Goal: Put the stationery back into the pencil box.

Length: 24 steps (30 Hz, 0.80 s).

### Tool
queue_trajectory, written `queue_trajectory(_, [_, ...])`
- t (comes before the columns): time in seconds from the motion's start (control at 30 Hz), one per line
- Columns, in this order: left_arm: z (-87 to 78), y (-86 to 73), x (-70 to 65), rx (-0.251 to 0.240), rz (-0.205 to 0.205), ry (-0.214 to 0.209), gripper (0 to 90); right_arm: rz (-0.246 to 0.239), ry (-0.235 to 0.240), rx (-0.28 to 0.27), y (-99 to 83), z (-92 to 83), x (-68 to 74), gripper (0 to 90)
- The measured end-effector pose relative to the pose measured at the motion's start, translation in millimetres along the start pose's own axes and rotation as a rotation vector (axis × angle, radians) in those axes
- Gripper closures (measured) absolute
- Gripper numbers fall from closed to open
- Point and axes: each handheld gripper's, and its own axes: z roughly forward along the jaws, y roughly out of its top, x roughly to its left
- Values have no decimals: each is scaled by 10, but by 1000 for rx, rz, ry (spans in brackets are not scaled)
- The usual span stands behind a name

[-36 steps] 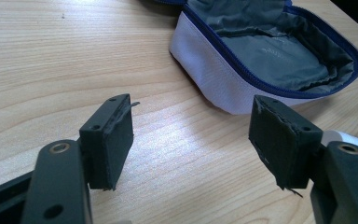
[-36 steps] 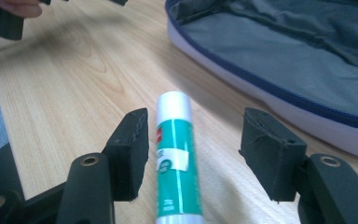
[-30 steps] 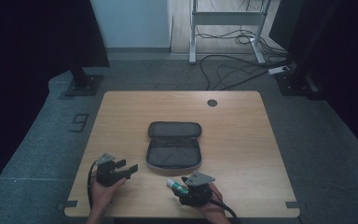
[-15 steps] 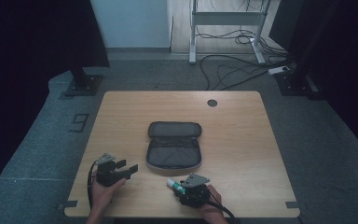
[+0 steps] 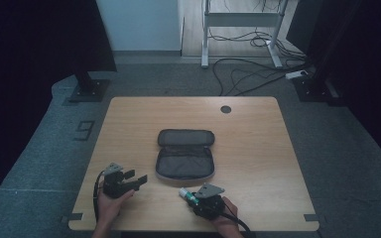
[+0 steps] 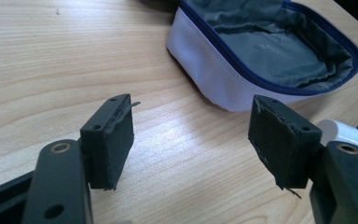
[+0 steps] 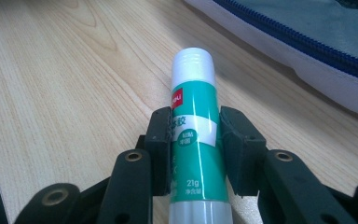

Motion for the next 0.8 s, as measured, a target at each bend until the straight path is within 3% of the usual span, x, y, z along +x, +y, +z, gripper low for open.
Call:
queue_trajectory(0.13, [-14, 1, 21, -14, -19, -10, 317, -1, -1, -6, 7, -11, -6, 647])
queue_trajectory(0.8, [-30, 8, 25, -18, -26, -11, 323, 14, -31, -102, 174, -225, -79, 648])
